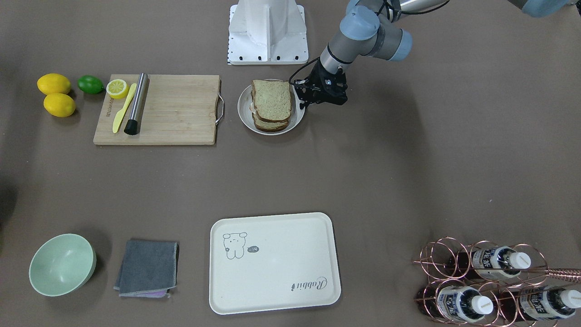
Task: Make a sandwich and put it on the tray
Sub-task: 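Carry the plate with the sandwich farther away onto the white tray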
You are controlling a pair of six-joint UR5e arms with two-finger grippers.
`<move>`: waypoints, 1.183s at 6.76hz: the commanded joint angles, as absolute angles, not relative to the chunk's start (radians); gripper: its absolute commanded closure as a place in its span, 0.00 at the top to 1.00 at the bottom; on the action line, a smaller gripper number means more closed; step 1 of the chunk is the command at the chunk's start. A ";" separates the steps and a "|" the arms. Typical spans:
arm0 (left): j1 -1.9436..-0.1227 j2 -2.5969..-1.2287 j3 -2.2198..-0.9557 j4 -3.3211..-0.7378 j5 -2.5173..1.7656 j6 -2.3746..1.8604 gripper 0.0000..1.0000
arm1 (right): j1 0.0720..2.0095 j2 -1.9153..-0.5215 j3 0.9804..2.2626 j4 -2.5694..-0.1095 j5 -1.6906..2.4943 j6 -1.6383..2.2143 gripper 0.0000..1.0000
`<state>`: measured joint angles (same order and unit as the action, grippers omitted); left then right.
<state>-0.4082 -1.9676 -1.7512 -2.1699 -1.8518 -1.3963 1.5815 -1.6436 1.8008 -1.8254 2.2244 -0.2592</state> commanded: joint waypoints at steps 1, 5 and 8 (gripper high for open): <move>-0.533 -2.002 -1.720 -2.158 -1.981 -1.340 0.00 | 1.582 -1.640 1.795 -1.824 2.218 -0.259 1.00; -0.831 -2.265 -1.300 -2.163 -2.267 -1.120 0.00 | 1.582 -1.649 1.795 -1.822 2.221 -0.270 1.00; -0.907 -2.561 -0.873 -2.167 -2.298 -1.016 0.00 | 1.582 -1.649 1.795 -1.822 2.221 -0.264 1.00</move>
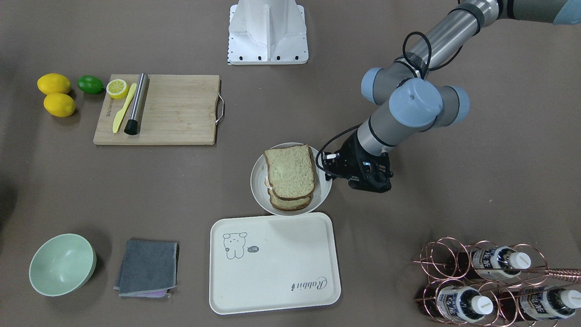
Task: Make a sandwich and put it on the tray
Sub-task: 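Carry the plate with the sandwich farther away onto the white tray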
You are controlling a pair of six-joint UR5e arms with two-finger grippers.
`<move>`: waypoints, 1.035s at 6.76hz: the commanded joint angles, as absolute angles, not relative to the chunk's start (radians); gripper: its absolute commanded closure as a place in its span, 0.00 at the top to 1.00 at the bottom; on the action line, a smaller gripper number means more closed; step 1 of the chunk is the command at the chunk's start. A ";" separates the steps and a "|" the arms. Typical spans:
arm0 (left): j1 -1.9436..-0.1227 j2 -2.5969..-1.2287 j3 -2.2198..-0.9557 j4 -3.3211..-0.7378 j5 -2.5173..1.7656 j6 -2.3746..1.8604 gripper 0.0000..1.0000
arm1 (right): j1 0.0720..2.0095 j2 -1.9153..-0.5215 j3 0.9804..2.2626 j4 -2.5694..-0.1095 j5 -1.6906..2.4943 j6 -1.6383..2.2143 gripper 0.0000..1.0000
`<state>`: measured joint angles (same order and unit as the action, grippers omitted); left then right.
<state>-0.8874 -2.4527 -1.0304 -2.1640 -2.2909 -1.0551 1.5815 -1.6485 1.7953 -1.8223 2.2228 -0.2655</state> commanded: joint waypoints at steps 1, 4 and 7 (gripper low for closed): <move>-0.910 -2.622 -0.795 -2.171 -2.296 -1.012 0.00 | 1.582 -1.646 1.795 -1.822 2.221 -0.259 1.00; -0.876 -2.707 -0.626 -2.260 -2.223 -1.011 0.00 | 1.583 -1.641 1.770 -1.822 2.220 -0.258 1.00; -0.861 -2.706 -0.627 -2.293 -2.174 -1.000 0.97 | 1.583 -1.646 1.760 -1.822 2.218 -0.267 1.00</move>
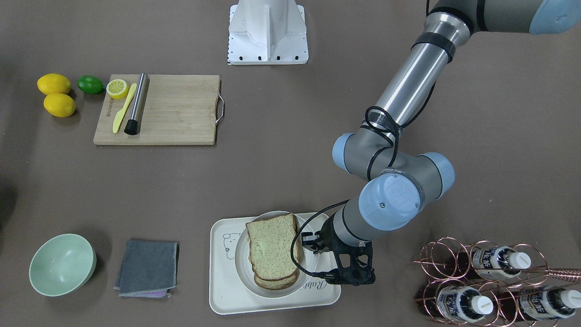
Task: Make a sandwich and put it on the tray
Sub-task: 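Lower the plate onto the tray and open the left gripper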
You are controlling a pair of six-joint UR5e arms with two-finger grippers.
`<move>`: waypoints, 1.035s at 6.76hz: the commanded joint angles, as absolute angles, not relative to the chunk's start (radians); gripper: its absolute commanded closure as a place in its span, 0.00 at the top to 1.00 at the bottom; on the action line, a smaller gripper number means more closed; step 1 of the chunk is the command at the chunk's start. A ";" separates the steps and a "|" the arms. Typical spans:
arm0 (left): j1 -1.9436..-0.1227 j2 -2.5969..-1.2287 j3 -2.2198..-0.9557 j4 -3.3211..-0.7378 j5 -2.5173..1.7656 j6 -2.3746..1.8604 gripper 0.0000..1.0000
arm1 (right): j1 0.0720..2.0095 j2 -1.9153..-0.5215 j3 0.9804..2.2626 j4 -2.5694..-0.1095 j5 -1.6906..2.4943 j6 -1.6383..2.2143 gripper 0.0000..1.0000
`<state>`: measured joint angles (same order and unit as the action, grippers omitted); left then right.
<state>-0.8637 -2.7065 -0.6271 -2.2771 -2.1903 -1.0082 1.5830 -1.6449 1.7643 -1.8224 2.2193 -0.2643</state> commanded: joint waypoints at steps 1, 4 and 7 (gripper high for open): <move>-0.861 -2.706 -0.629 -2.298 -2.166 -1.000 0.98 | 1.585 -1.647 1.759 -1.822 2.218 -0.268 1.00; -0.871 -2.534 -0.900 -2.266 -2.164 -1.012 0.98 | 1.595 -1.663 1.758 -1.822 2.217 -0.268 1.00; -0.867 -2.234 -1.397 -2.191 -2.190 -1.106 0.98 | 1.600 -1.700 1.732 -1.743 2.220 -0.262 1.00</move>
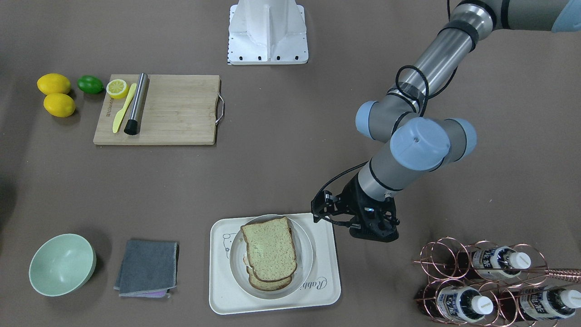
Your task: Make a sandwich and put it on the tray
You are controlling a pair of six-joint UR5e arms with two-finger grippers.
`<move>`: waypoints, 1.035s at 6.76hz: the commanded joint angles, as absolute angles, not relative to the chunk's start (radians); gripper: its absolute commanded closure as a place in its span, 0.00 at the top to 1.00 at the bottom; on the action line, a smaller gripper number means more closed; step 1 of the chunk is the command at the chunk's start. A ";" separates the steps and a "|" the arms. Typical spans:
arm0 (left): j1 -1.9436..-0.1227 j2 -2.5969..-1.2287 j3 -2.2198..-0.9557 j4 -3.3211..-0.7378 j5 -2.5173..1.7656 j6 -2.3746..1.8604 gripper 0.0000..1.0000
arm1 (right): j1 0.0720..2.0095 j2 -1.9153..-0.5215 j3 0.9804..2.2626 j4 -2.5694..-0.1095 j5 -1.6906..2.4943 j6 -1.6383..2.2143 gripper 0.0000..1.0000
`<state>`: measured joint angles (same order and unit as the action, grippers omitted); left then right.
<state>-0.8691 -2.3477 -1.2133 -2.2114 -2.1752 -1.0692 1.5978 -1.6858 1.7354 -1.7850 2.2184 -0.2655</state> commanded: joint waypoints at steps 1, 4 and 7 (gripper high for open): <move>-0.873 -2.150 -1.551 -2.109 -2.233 -1.103 0.98 | 1.600 -1.701 1.732 -1.730 2.217 -0.259 1.00; -0.966 -1.793 -1.872 -1.993 -2.237 -0.868 0.98 | 1.603 -1.707 1.730 -1.730 2.218 -0.261 1.00; -1.237 -1.544 -1.870 -1.990 -2.394 -0.408 0.98 | 1.608 -1.709 1.729 -1.730 2.217 -0.264 1.00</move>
